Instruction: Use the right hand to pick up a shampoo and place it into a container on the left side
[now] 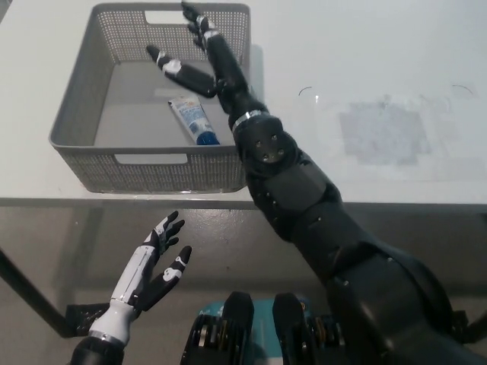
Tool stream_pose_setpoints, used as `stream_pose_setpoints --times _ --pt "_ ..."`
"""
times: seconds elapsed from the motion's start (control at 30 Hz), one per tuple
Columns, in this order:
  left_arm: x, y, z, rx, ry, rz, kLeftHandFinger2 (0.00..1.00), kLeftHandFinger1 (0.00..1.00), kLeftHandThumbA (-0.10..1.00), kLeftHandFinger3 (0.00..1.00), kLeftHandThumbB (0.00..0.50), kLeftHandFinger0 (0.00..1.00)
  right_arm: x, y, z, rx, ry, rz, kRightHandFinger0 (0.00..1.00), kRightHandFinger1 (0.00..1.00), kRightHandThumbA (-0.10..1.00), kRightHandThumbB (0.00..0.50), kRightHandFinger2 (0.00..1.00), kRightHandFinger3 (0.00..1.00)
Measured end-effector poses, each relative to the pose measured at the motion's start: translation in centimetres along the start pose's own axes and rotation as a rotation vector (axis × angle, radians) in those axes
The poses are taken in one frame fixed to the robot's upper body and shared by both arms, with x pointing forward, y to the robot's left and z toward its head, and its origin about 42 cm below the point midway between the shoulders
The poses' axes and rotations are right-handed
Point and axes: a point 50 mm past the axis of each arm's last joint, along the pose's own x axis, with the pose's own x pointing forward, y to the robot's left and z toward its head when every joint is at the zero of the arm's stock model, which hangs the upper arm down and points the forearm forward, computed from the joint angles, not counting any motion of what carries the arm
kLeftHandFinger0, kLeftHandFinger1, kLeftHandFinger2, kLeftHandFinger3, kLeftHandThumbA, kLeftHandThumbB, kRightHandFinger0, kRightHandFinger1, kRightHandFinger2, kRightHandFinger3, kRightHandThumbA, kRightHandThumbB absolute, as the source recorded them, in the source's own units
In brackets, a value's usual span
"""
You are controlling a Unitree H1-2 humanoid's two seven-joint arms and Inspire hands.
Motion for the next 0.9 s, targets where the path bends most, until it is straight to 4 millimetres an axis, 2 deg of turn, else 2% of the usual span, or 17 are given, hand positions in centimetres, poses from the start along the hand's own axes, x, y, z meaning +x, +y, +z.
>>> stream_pose_setpoints --times 0.17,0.2,0.23,0.27,0.3,0.4,0.5,0.57,0.63,0.8,0.87,0.9 --pt "0.0 0.0 0.0 0.002 0.001 -0.001 0.98 1.0 0.73 1.0 0.0 1.0 0.1 -2.3 2.2 0.021 -0.124 -0.045 1.0 1.0 0.87 0.309 1.0 1.0" --pt "0.0 0.0 0.0 0.003 0.002 -0.002 1.0 1.0 0.75 1.0 0.0 1.0 -0.1 -2.9 2.5 0.022 -0.144 -0.055 1.0 1.0 0.87 0.288 1.0 1.0" --pt "0.0 0.0 0.0 0.003 0.002 -0.002 1.0 1.0 0.76 1.0 0.0 1.0 -0.4 -3.5 2.8 0.022 -0.168 -0.065 1.0 1.0 0.85 0.293 1.0 1.0" --pt "0.0 0.0 0.0 0.004 0.002 -0.002 1.0 1.0 0.76 1.0 0.0 1.0 -0.7 -4.1 3.0 0.023 -0.186 -0.077 1.0 1.0 0.87 0.312 1.0 1.0" --pt "0.0 0.0 0.0 0.004 0.003 -0.003 1.0 1.0 0.78 1.0 0.0 1.0 -1.0 -4.4 3.0 0.023 -0.193 -0.084 1.0 1.0 0.83 0.309 1.0 1.0" --pt "0.0 0.0 -0.1 0.005 0.004 -0.004 1.0 1.0 0.8 1.0 0.0 1.0 -2.6 -6.2 2.8 0.023 -0.227 -0.119 1.0 1.0 0.83 0.31 1.0 1.0" --pt "-0.1 0.0 -0.1 0.005 0.005 -0.004 1.0 1.0 0.8 1.0 0.004 1.0 -4.5 -7.7 2.3 0.021 -0.244 -0.151 1.0 1.0 0.8 0.289 1.0 1.0" --pt "-0.1 0.0 -0.1 0.005 0.006 -0.004 1.0 1.0 0.8 1.0 0.0 1.0 -6.2 -8.8 1.8 0.019 -0.252 -0.174 1.0 1.0 0.82 0.274 1.0 1.0" --pt "-0.1 0.0 -0.1 0.005 0.007 -0.004 1.0 1.0 0.8 1.0 0.0 1.0 -7.9 -9.7 1.2 0.015 -0.256 -0.193 1.0 1.0 0.84 0.295 1.0 1.0" --pt "-0.2 -0.1 -0.2 0.005 0.01 -0.004 1.0 1.0 0.81 1.0 0.022 1.0 -13.8 -12.0 -0.4 -0.01 -0.257 -0.24 1.0 1.0 0.88 0.276 1.0 1.0" --pt "-0.2 -0.1 -0.2 0.005 0.011 -0.004 1.0 1.0 0.81 1.0 0.009 1.0 -16.6 -12.8 -1.1 -0.025 -0.248 -0.258 1.0 1.0 0.86 0.266 1.0 1.0" --pt "-0.3 -0.1 -0.2 0.005 0.012 -0.004 1.0 1.0 0.81 1.0 0.008 1.0 -17.8 -13.1 -1.5 -0.032 -0.238 -0.264 1.0 1.0 0.81 0.252 1.0 1.0"
